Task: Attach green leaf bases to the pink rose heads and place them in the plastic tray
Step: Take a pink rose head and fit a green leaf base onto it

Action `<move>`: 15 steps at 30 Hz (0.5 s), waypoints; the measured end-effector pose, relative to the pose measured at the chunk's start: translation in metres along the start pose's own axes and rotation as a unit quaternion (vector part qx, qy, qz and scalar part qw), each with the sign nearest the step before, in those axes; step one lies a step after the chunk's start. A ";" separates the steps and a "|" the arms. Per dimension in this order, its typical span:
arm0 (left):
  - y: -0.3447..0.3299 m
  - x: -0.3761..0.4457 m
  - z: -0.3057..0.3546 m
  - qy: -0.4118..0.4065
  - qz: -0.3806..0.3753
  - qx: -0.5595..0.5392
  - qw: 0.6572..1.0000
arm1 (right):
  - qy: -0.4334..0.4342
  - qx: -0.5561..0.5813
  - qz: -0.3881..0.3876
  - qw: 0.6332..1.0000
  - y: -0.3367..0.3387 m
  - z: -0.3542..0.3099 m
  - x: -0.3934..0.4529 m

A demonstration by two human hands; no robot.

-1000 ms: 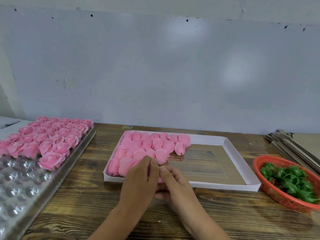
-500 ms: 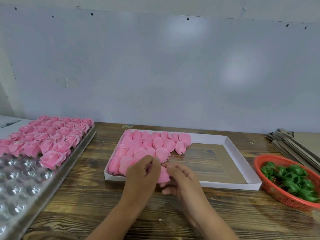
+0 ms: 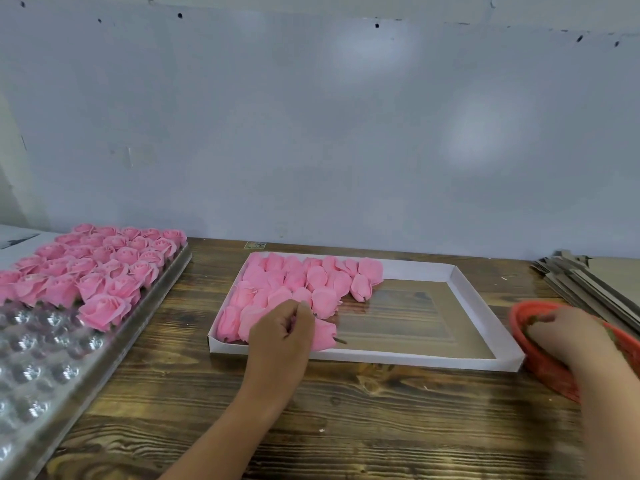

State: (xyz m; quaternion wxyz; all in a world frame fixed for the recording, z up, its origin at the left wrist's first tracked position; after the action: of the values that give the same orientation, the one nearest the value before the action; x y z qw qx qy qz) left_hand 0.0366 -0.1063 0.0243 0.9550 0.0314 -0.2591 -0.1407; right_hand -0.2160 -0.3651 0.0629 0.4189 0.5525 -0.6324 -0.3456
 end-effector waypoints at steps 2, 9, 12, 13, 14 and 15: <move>-0.001 0.000 0.000 -0.003 -0.002 0.001 1.000 | 0.042 -0.043 -0.069 0.996 -0.007 0.005 0.015; 0.000 0.001 -0.001 -0.008 0.001 -0.004 1.000 | 0.084 -0.100 -0.096 0.987 -0.011 0.013 0.032; -0.002 -0.001 -0.001 -0.006 -0.003 0.002 1.000 | 0.103 -0.115 -0.097 0.983 -0.013 0.012 0.032; -0.002 -0.001 -0.001 -0.007 -0.003 0.004 1.000 | 0.105 -0.119 -0.093 0.983 -0.012 0.012 0.033; -0.001 -0.001 -0.002 -0.007 -0.001 0.005 1.000 | 0.105 -0.123 -0.090 0.983 -0.010 0.013 0.033; -0.001 0.000 -0.002 -0.008 0.000 0.006 1.000 | 0.102 -0.129 -0.088 0.982 -0.008 0.014 0.034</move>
State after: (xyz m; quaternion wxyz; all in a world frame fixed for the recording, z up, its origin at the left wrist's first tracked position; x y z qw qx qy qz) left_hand 0.0371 -0.1074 0.0221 0.9527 0.0357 -0.2677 -0.1393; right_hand -0.2269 -0.4000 0.0547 0.5166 0.5800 -0.4853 -0.4015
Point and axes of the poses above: each hand's wrist, its own x-axis towards the middle knuckle, its own y-axis out of the back of the hand, z = x × y, the point moved 1 cm from there along x, towards the middle knuckle, and after that the axes turned 15 degrees about z, right-handed, at the moved point
